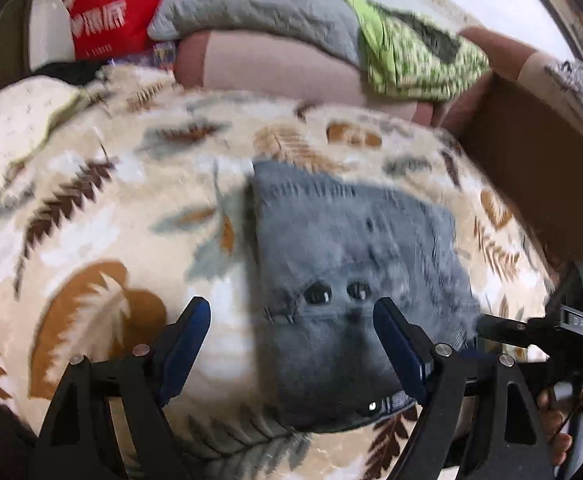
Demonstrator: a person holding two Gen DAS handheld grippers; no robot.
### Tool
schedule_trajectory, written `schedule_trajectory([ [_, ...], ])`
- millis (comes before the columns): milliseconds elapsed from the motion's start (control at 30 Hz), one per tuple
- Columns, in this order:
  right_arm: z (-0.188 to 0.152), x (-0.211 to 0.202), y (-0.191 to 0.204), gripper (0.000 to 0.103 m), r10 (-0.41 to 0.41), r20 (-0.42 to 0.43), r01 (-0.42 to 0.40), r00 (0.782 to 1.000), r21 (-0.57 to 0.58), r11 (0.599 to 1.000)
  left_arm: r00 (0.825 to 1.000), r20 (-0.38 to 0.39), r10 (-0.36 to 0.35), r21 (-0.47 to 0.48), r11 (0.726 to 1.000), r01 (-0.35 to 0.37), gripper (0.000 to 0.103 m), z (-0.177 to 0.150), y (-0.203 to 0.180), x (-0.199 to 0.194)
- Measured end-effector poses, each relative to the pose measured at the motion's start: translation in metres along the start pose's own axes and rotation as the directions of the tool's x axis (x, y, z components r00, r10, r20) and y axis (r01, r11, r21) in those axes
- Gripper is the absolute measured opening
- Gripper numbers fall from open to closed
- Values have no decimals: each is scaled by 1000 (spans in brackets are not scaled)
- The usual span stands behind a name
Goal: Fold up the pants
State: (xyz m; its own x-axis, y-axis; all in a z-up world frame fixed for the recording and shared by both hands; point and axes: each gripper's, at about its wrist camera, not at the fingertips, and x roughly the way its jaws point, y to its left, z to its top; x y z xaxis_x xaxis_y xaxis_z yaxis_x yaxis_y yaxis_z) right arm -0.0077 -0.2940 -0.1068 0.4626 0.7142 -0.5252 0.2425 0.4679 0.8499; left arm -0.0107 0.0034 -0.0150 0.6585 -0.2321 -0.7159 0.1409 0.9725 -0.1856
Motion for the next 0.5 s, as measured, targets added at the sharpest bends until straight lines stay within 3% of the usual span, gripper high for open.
schedule_trajectory([
  [67,0,-8,8,66,-16,15,16,1000,-14,1000,1000,14,14,3,1000,-14,84,2,2,1],
  [167,2,-7,27,67,-51,22,53,998,-57,997,997,-72,19,39,999,-16,84,-3,-3,24],
  [333,12,6,24,66,-114,18,113,993,24,993,997,-73,14,30,999,-12,84,-10,0,28],
  [433,14,5,7,50,-115,11,113,993,99,989,997,-75,1,16,1000,0,84,-12,3,30],
  [467,14,4,6,39,-120,17,118,993,104,988,997,-75,-2,14,1000,3,84,-13,3,30],
  [500,14,3,8,18,-137,26,134,990,89,987,997,-77,-5,11,1000,6,84,-13,5,31],
])
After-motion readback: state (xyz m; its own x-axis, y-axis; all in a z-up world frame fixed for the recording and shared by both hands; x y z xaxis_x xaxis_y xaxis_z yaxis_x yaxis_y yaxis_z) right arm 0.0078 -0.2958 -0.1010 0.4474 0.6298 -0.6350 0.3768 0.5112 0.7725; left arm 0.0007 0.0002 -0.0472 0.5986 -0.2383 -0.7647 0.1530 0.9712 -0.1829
